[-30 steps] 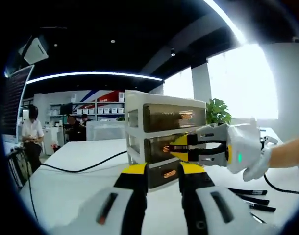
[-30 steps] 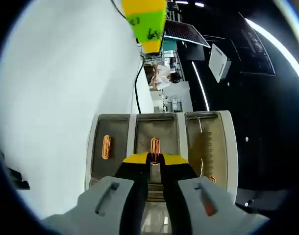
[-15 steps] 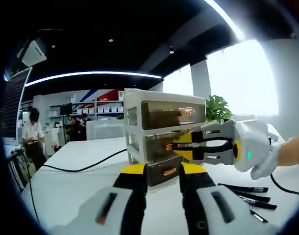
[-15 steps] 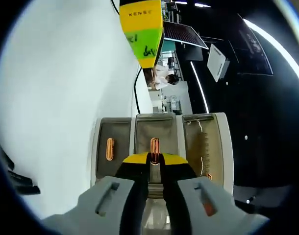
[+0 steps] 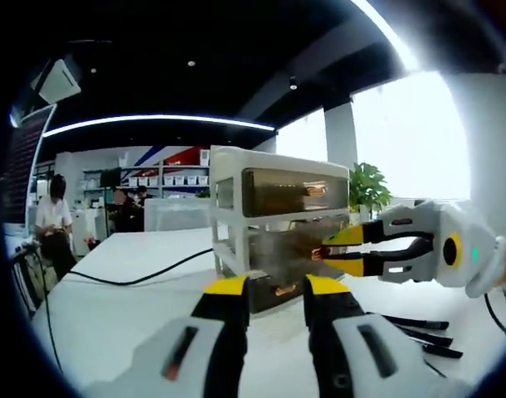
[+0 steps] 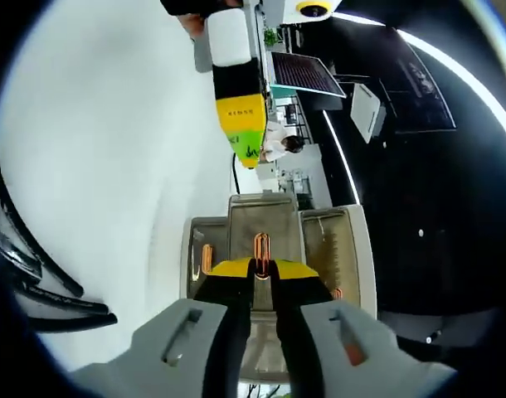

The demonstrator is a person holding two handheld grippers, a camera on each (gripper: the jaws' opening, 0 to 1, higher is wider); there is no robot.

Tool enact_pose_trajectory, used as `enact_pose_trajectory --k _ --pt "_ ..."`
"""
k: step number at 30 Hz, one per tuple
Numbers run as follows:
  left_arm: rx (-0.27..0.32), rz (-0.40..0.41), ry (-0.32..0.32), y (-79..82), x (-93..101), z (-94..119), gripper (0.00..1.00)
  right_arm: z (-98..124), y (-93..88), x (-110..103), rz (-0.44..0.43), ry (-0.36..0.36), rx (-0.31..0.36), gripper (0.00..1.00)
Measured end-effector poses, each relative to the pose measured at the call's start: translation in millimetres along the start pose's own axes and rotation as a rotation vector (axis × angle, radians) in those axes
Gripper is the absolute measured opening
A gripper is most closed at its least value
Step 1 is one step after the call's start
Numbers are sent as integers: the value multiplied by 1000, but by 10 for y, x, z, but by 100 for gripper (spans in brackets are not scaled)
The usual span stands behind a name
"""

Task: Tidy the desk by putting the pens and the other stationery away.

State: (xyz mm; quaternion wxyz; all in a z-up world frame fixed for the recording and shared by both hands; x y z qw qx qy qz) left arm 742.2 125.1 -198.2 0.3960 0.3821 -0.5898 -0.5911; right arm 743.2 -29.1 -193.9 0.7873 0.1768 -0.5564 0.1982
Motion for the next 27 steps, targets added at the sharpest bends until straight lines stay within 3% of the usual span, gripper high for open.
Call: enact_pose_trajectory --k 3,5,7,14,19,27 --pt "0 -3 0 1 6 3 26 74 43 -8 -11 2 10 11" --pt "11 -46 52 17 -40 13 26 128 78 -14 -12 0 14 11" --pt "8 -74 64 19 -42 18 26 175 103 -23 -10 -2 16 11" --pt "9 -22 53 22 -67 18 26 217 124 -130 -32 10 33 11" --pt "0 -34 76 19 -105 18 26 207 140 -203 -84 24 32 11" --pt "5 -10 81 38 -114 29 26 186 138 -257 -83 22 28 11"
Point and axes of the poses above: the point that each gripper's makers call its tool centre point, and the gripper's own axes: z roughly backward along the fingers, x roughly to its right, y roughly out of its top, the point moved 7 cm from there along z, roughly backward along the fingers, and after that the axes turned 11 degrees about y, right-handed, at the moved point
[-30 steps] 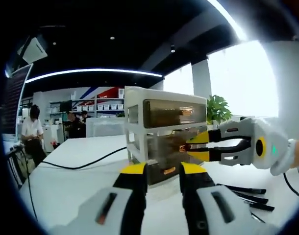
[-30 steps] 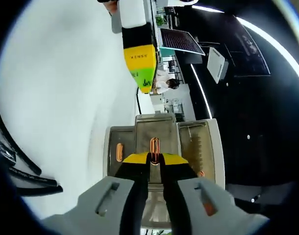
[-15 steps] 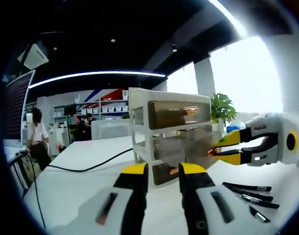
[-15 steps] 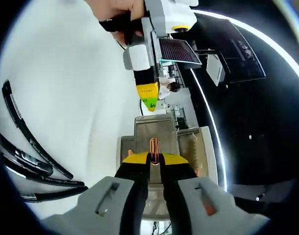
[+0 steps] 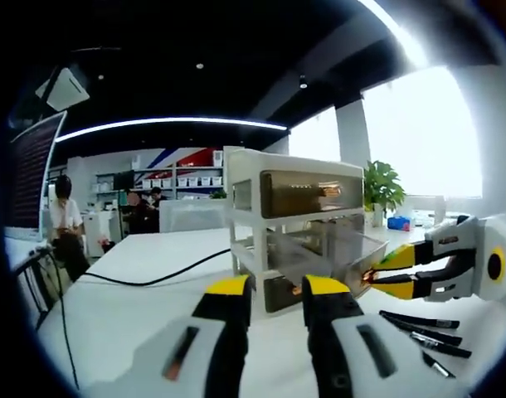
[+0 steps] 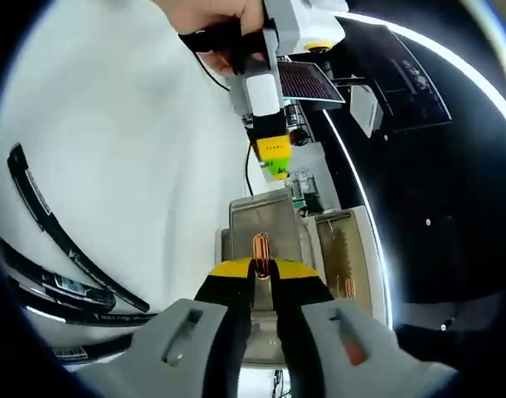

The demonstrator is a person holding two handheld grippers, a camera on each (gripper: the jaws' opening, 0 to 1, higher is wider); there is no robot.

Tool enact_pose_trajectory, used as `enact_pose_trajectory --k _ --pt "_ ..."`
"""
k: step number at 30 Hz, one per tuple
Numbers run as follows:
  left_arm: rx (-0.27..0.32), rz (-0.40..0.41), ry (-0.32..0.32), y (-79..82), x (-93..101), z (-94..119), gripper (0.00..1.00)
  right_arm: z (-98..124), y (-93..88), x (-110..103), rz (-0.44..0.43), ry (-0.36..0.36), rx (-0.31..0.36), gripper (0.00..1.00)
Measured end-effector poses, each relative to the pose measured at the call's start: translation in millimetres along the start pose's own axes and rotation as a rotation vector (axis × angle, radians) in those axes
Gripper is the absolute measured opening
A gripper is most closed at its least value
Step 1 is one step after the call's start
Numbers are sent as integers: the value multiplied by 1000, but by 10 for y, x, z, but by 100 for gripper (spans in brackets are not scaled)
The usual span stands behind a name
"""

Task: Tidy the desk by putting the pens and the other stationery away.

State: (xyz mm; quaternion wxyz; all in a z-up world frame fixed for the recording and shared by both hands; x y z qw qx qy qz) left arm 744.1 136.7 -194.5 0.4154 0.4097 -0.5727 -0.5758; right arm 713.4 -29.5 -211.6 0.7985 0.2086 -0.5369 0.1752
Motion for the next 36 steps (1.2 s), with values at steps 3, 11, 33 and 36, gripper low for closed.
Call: enact_pose_trajectory --k 3,11,33,36 --pt "2 4 -3 5 3 3 26 2 1 -6 -7 -2 2 11" --pt "9 13 -18 12 30 2 25 16 25 2 -54 14 -15 12" --pt "36 -96 18 59 85 33 25 935 -216 -500 -993 5 28 27" --pt "33 -106 14 48 91 21 25 990 -272 -662 -1060 -18 -30 27"
Point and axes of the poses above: the point that each gripper's makers call its tool centre point, and the gripper's own axes: z roughly backward along the fingers, x roughly to its right, y roughly out of its top, the point moved 7 cm from there along z, roughly backward along the fingers, and after that the axes turned 11 degrees about y, right-handed, at the moved point
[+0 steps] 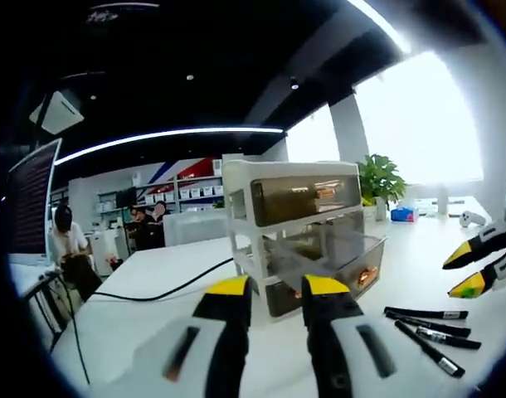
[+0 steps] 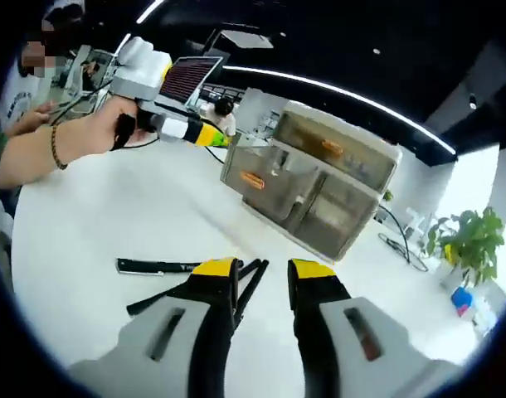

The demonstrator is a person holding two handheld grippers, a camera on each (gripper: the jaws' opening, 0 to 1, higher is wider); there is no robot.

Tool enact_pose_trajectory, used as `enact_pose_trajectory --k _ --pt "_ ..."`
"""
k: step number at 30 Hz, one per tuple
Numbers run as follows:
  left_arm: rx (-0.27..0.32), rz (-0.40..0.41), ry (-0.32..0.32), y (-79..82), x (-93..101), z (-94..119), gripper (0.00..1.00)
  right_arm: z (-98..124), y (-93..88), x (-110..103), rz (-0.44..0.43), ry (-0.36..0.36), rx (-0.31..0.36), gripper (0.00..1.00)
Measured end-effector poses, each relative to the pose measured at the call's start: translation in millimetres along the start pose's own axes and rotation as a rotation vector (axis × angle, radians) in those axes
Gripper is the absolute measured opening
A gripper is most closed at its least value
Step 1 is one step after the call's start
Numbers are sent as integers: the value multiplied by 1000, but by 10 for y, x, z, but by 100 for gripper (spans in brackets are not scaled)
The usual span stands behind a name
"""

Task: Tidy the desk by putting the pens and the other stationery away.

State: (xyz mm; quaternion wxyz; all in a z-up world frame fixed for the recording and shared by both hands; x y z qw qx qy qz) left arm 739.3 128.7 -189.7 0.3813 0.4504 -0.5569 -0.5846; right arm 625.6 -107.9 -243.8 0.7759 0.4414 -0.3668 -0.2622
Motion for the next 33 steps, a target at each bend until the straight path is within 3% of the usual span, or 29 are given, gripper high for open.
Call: enact_pose_trajectory --k 4,5,9,14,16,22,30,33 --pt "1 0 -12 1 20 -1 25 36 -128 -120 -97 13 -3 28" --pt "0 6 -18 -1 23 -2 25 34 -179 -163 -97 44 -41 28" --pt "-1 56 -52 -6 34 0 25 31 -267 -180 -146 29 -76 30" --pt "-4 49 -48 -8 37 3 25 45 -315 -211 -186 33 -75 28" --pt "-1 63 -60 -1 47 7 25 54 -317 -239 -217 70 -59 26" --pt "1 99 -73 5 34 8 25 76 -332 -217 -225 46 -66 26" --pt "2 98 -67 12 42 20 25 32 -354 -224 -253 55 -52 18" --pt "-2 101 -64 6 35 20 25 63 -366 -219 -246 19 -52 13"
Point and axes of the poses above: the point that each gripper's makers call its tool centre point, and the gripper's own axes: z roughly backward along the fingers, x roughly to its right, y roughly out of its top, the point moved 7 cm from there along z, roughly backward along the fingers, and after that the axes turned 11 degrees about y, right-handed, at the moved point
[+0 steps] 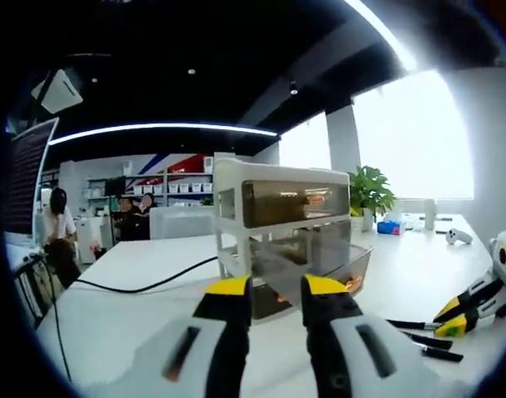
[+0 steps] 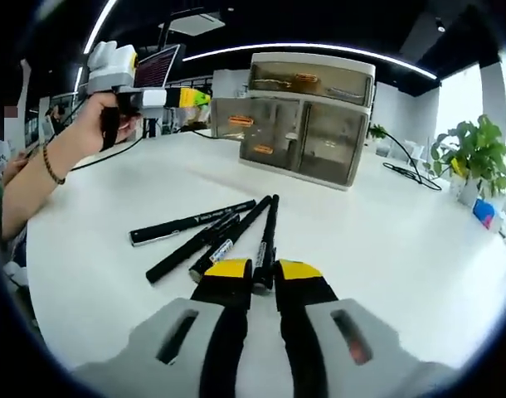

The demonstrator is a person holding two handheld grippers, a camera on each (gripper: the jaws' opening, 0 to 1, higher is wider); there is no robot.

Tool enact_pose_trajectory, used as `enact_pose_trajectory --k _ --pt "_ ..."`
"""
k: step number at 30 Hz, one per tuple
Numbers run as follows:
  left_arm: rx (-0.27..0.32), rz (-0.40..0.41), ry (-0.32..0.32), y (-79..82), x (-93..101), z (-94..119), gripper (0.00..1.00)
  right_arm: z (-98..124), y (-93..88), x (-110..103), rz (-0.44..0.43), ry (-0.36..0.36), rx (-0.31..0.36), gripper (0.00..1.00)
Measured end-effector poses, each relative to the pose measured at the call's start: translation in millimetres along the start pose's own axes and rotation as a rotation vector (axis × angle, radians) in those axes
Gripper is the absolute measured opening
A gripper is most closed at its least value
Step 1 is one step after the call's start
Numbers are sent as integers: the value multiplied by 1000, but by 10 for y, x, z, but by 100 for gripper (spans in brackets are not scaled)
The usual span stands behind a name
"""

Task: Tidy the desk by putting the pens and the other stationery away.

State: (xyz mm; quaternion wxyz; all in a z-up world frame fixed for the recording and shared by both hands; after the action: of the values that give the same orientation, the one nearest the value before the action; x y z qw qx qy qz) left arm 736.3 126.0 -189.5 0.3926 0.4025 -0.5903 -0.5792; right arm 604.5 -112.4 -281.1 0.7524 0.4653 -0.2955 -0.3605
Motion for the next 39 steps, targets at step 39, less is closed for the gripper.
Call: enact_pose_trajectory --k 39 --pt "-32 18 41 -97 -81 -47 26 -9 1798 361 -2 131 -24 11"
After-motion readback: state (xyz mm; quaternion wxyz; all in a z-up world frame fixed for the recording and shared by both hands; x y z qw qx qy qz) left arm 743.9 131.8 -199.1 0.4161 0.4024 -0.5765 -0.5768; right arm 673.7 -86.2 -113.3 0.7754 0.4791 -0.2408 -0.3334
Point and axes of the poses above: the point that each gripper's makers call its tool centre point, and the gripper's own axes: z roughly backward along the fingers, x roughly to its right, y roughly out of its top, the point moved 7 cm from there along z, roughly backward along the fingers, and after that the axes turned 11 degrees about y, right-handed, at the moved point
